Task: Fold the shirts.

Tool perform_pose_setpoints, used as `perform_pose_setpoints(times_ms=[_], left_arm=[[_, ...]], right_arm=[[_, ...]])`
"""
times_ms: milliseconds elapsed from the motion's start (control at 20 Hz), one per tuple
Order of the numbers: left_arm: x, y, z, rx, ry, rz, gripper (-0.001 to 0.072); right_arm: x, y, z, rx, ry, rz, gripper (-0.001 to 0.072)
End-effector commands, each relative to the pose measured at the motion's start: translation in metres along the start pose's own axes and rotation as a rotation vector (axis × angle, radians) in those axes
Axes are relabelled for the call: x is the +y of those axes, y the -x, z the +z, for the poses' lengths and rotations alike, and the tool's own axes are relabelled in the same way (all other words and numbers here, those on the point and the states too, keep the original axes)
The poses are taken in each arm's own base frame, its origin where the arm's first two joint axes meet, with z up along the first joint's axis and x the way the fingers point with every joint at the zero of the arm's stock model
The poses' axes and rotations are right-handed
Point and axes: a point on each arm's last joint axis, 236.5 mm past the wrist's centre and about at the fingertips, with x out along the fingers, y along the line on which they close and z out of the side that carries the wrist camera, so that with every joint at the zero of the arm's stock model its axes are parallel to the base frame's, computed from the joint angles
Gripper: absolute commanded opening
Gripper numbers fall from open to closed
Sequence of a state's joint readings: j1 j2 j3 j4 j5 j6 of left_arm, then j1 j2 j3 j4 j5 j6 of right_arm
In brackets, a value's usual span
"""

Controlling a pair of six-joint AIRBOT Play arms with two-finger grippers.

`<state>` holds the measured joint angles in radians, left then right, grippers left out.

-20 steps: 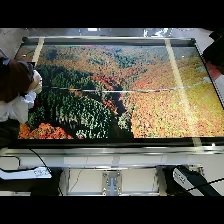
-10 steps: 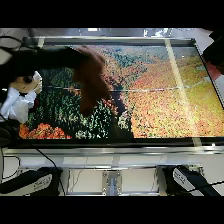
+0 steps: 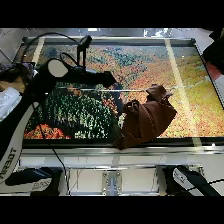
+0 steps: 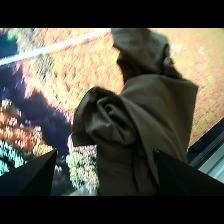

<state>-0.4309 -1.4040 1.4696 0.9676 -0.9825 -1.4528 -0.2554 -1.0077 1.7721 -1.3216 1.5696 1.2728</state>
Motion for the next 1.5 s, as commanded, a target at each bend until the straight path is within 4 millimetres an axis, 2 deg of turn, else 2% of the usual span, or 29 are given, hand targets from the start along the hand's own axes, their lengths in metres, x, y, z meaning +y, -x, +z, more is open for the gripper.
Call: perform_pose_setpoints(times_ms=[0, 100, 150, 250, 350, 400, 450, 550, 650, 750, 900, 950, 1100, 1200, 1300, 1350, 1400, 1450], left_arm=[[0.030, -0.051, -0.070, 0.282, 0.147, 0.057, 0.0711], [0.026, -0.086, -0.104, 0.387, 0.132, 0.046, 0.0710], [0.023, -0.101, -0.122, 0.438, 0.068, 0.031, 0.0709], [0.018, -0.125, -0.153, 0.518, -0.047, -0.003, 0.0709], [0.016, -0.141, -0.175, 0.574, -0.094, -0.018, 0.0701], [0.014, -0.146, -0.182, 0.590, -0.101, -0.038, 0.0607], [0.007, -0.149, -0.184, 0.590, -0.096, -0.080, 0.0556], [-0.008, -0.153, -0.177, 0.552, -0.108, -0.171, 0.0556], [-0.006, -0.158, -0.172, 0.525, -0.119, -0.177, 0.0554], [-0.003, -0.166, -0.177, 0.529, -0.090, -0.182, 0.0550], [-0.013, -0.179, -0.180, 0.516, -0.027, -0.252, 0.0545], [-0.017, -0.184, -0.180, 0.505, -0.004, -0.274, 0.0489], [-0.019, -0.192, -0.173, 0.466, 0.038, -0.287, 0.0473], [-0.024, -0.194, -0.168, 0.443, 0.063, -0.301, 0.0470], [-0.025, -0.196, -0.167, 0.435, 0.061, -0.298, 0.0463], [-0.027, -0.197, -0.168, 0.436, 0.058, -0.299, 0.0345], [-0.029, -0.197, -0.169, 0.436, 0.055, -0.299, 0.0281], [-0.030, -0.198, -0.170, 0.436, 0.053, -0.300, 0.0280]], right_arm=[[-0.034, -0.078, -0.089, 0.278, -0.115, -0.055, 0.0332], [-0.036, -0.111, -0.141, 0.403, -0.168, -0.033, 0.0332], [-0.035, -0.120, -0.161, 0.450, -0.188, -0.024, 0.0332], [-0.033, -0.128, -0.182, 0.497, -0.198, -0.012, 0.0333], [-0.035, -0.131, -0.180, 0.484, -0.197, -0.017, 0.0333], [-0.037, -0.132, -0.177, 0.466, -0.194, -0.026, 0.0332], [-0.038, -0.133, -0.175, 0.456, -0.190, -0.029, 0.0333], [-0.039, -0.134, -0.173, 0.447, -0.185, -0.032, 0.0332], [-0.039, -0.134, -0.173, 0.447, -0.168, -0.028, 0.0332], [-0.039, -0.134, -0.173, 0.447, -0.167, -0.029, 0.0333], [-0.035, -0.135, -0.172, 0.443, -0.176, -0.012, 0.0333], [-0.029, -0.136, -0.168, 0.430, -0.187, 0.014, 0.0332], [0.008, -0.147, -0.149, 0.364, -0.229, 0.156, 0.0332], [0.028, -0.164, -0.142, 0.354, -0.197, 0.201, 0.0333], [0.057, -0.188, -0.145, 0.393, -0.140, 0.258, 0.0346], [0.074, -0.204, -0.149, 0.423, -0.104, 0.287, 0.0353], [0.091, -0.221, -0.154, 0.446, -0.067, 0.308, 0.0353], [0.105, -0.237, -0.158, 0.456, -0.038, 0.321, 0.0353]])
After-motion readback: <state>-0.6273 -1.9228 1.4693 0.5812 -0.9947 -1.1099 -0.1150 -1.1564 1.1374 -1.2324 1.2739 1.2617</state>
